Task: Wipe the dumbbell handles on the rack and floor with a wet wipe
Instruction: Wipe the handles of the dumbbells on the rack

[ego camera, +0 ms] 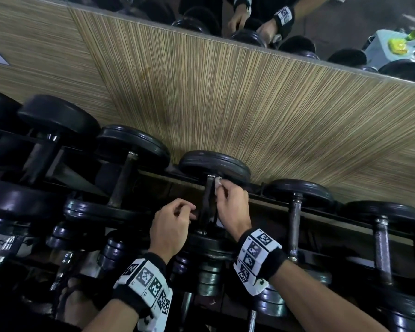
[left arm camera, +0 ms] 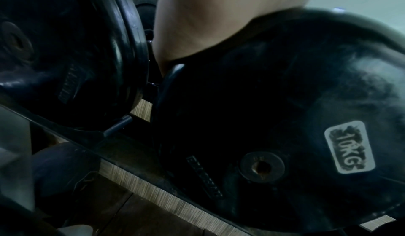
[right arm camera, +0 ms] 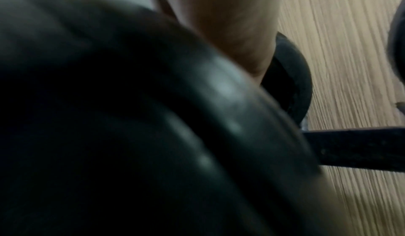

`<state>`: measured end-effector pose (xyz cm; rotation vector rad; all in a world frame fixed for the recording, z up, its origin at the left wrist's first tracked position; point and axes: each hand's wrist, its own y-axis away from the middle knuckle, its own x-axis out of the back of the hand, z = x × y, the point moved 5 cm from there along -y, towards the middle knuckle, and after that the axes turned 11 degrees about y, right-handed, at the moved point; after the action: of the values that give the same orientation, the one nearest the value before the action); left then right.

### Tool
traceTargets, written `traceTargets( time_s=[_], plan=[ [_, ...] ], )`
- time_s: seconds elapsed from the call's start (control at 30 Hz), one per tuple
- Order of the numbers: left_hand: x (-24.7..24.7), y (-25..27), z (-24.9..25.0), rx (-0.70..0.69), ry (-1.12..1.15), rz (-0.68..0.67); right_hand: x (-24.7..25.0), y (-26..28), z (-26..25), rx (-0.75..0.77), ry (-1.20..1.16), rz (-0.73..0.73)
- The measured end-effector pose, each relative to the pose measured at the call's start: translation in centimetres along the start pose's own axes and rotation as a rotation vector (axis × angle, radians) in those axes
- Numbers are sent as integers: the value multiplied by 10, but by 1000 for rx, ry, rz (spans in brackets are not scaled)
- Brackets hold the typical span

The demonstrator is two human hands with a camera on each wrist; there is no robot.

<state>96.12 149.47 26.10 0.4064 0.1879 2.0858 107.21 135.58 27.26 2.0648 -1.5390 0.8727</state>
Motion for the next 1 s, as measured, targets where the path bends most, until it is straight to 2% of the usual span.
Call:
traceTargets(
  time_s=[0.1, 0.2, 0.23, 0.4, 0.47, 0.53, 0.63, 0.77, 1.0],
  plan=[
    [1, 0, 1, 1, -10, 6, 3, 5, -18, 74, 24, -22],
    [1, 0, 2, 3, -46, -18, -5, 12, -37, 146, 77, -163],
    [0, 0, 1, 3, -48, -26, -8, 14, -35, 133, 67, -166],
    [1, 0, 1, -5, -15, -11, 5, 21, 7, -186, -201, 75],
    [1, 1, 2, -2, -6, -12, 8, 20, 21, -295, -178, 94],
    [2, 1, 2, -1, -3, -10, 4, 16, 31, -358, -134, 45],
    [3, 2, 3, 3, 3, -3, -11, 0, 38, -356, -89, -68],
    [2, 3, 5, 12, 4, -8, -19, -13, 27, -323, -192, -150],
    [2, 4, 10, 1, 13, -16, -8, 0, 18, -187, -241, -21]
  ],
)
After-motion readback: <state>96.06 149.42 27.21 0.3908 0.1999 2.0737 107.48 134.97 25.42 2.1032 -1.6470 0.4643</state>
